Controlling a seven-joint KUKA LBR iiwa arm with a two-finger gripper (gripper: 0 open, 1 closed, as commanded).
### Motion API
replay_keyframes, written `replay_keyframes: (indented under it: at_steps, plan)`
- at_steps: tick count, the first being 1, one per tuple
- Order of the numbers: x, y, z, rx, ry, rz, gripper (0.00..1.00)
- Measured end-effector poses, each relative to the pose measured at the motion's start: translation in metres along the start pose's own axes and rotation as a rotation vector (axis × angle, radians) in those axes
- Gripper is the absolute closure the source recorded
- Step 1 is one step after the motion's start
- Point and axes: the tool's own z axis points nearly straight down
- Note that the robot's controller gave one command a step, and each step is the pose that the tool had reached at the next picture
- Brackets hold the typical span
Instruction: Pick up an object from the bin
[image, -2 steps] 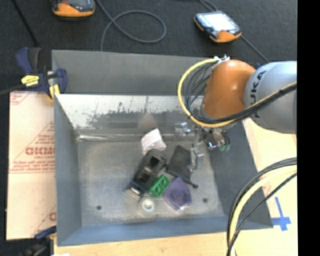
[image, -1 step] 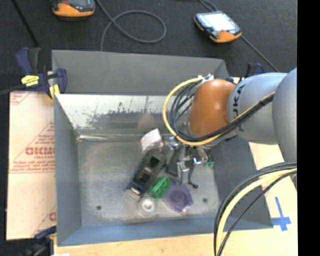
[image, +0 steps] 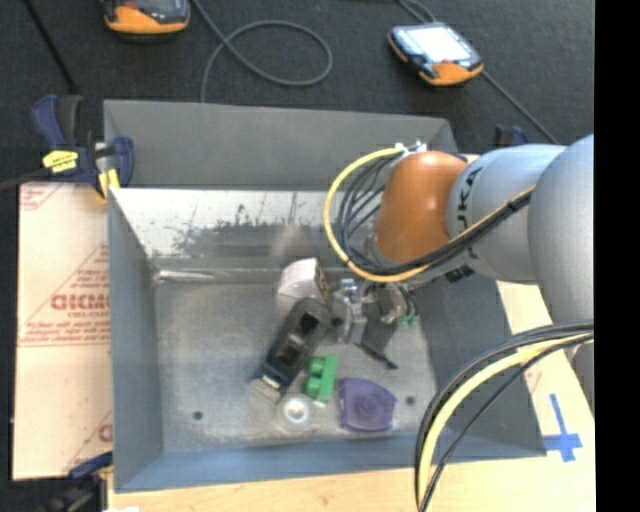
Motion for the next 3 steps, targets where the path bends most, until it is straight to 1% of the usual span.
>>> replay_keyframes:
  at_steps: [1,2,3]
  plan:
    - [0.0,0.0,0.0,0.001,0.0,-0.002,1.0]
    - [0.027,0.007,-0.034,0.001,0.01,-0.014,1.0]
    - [0.026,0.005,-0.056,0.002,0.001,-0.017,1.0]
